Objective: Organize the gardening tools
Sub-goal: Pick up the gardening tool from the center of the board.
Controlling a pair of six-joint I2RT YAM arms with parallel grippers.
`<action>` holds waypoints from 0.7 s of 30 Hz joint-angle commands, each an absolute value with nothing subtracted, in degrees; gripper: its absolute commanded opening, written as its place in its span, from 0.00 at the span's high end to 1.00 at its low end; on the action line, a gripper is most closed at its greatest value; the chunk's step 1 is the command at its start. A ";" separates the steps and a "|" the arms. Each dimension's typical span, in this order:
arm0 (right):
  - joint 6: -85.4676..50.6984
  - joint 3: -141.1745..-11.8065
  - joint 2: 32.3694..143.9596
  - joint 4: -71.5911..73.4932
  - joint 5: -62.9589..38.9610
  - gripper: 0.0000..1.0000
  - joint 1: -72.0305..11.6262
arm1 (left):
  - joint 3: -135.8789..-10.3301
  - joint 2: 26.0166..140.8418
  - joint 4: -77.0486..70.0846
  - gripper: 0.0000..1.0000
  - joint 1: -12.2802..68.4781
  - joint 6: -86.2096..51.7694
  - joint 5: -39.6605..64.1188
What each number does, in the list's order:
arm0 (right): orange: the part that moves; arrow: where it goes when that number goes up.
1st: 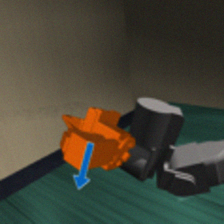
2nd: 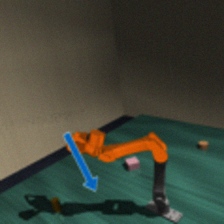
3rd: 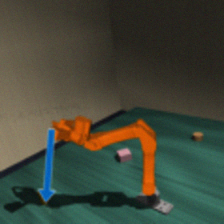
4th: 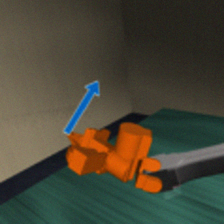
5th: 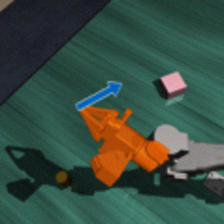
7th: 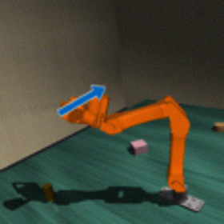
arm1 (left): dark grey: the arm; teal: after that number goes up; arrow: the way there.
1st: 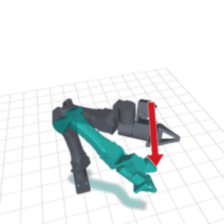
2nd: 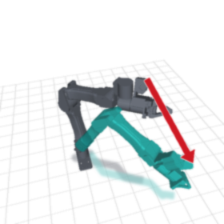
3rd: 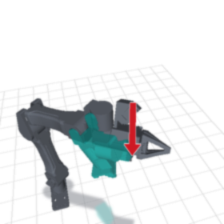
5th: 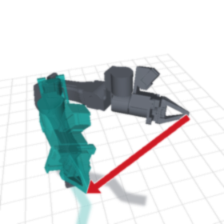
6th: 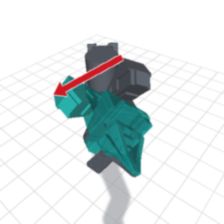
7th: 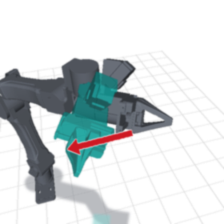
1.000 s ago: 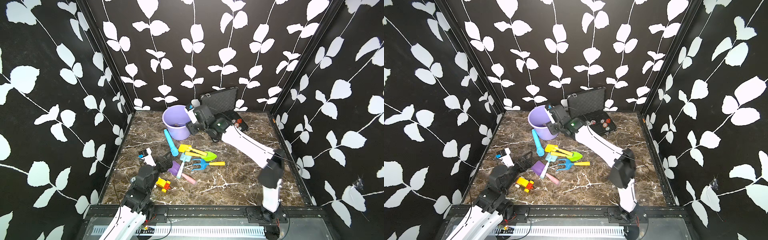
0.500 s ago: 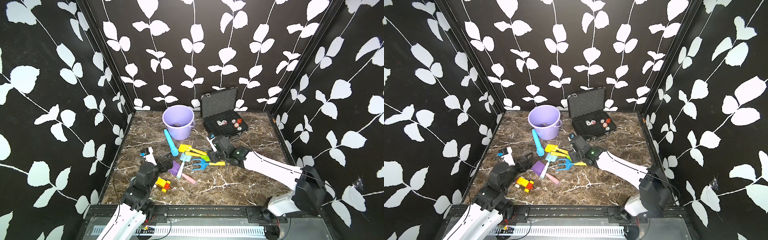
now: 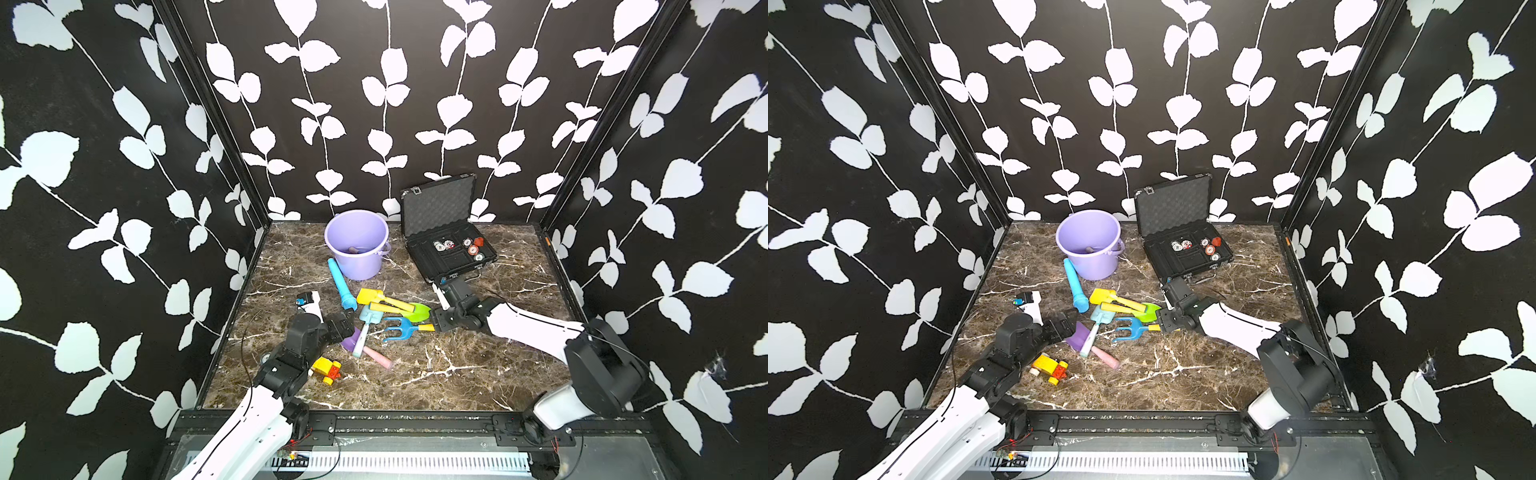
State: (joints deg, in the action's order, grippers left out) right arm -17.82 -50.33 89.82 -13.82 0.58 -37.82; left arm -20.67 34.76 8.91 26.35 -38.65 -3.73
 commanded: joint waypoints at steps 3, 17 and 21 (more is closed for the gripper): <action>-17.68 -53.03 94.93 -12.04 -3.91 0.28 -36.84 | -21.72 36.38 5.42 0.01 26.54 -37.51 -1.79; -17.34 -55.73 98.64 -18.85 -4.09 0.37 -44.35 | -21.71 37.34 5.53 0.01 26.54 -37.00 -1.09; -17.33 -58.27 99.56 -23.60 2.56 0.34 -48.07 | -21.58 37.11 5.65 0.01 26.54 -37.07 -0.89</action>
State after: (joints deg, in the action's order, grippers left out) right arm -17.58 -56.49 98.63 -18.04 -3.79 -46.00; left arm -20.67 37.58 6.87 26.33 -37.85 -1.23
